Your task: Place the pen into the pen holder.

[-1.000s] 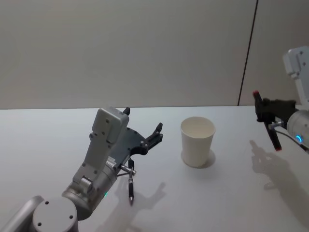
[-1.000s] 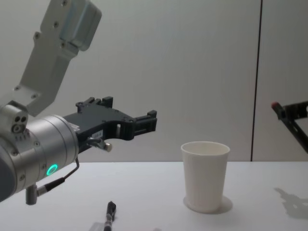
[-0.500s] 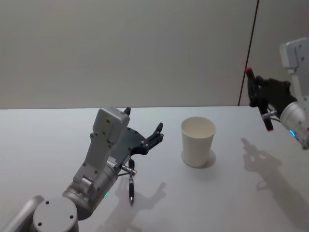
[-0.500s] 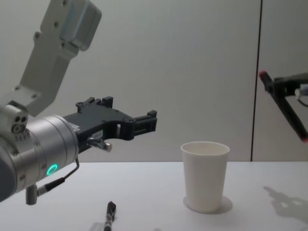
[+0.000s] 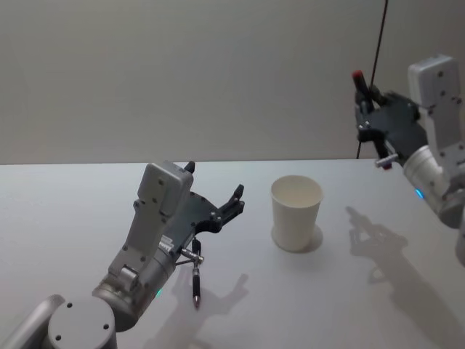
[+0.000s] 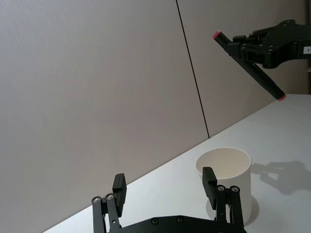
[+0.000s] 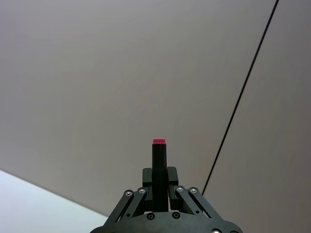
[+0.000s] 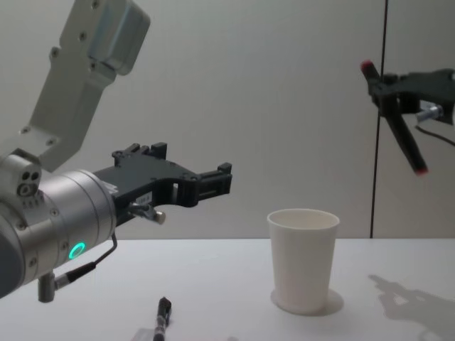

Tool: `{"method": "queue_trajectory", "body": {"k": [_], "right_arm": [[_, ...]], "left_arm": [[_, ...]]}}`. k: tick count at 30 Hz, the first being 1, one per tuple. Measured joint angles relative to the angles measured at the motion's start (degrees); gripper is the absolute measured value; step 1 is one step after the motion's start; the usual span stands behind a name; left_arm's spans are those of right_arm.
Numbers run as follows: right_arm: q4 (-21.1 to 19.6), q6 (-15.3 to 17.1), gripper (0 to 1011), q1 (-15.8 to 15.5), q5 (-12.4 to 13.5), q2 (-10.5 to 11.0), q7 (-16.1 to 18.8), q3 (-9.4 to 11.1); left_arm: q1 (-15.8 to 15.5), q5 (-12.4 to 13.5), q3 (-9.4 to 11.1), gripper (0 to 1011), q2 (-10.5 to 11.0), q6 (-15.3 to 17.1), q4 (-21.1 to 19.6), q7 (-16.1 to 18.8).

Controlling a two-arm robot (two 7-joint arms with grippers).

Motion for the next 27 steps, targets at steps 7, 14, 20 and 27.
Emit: {"method": "queue_trajectory", "body": {"k": [7, 14, 20, 27], "right_arm": [[5.0, -10.1, 168, 1.9, -1.2, -1.8, -1.1, -1.2], [13.1, -21.1, 168, 5.1, -1.2, -4.4, -1.6, -2.7], [20.4, -28.3, 168, 8.2, -0.2, -6.6, -1.6, -3.9], [28.6, -35.4, 168, 11.4, 1.6, -9.1, -1.0, -5.3]], "left_arm": [[0.0, 0.0, 0.0, 1003, 0.0, 0.0, 0.0, 0.0], [0.0, 0.0, 0.0, 1003, 0.0, 0.0, 0.0, 0.0], [0.0, 0.0, 0.0, 1003, 0.0, 0.0, 0.0, 0.0], [0.0, 0.0, 0.0, 1003, 0.0, 0.0, 0.0, 0.0]]}}
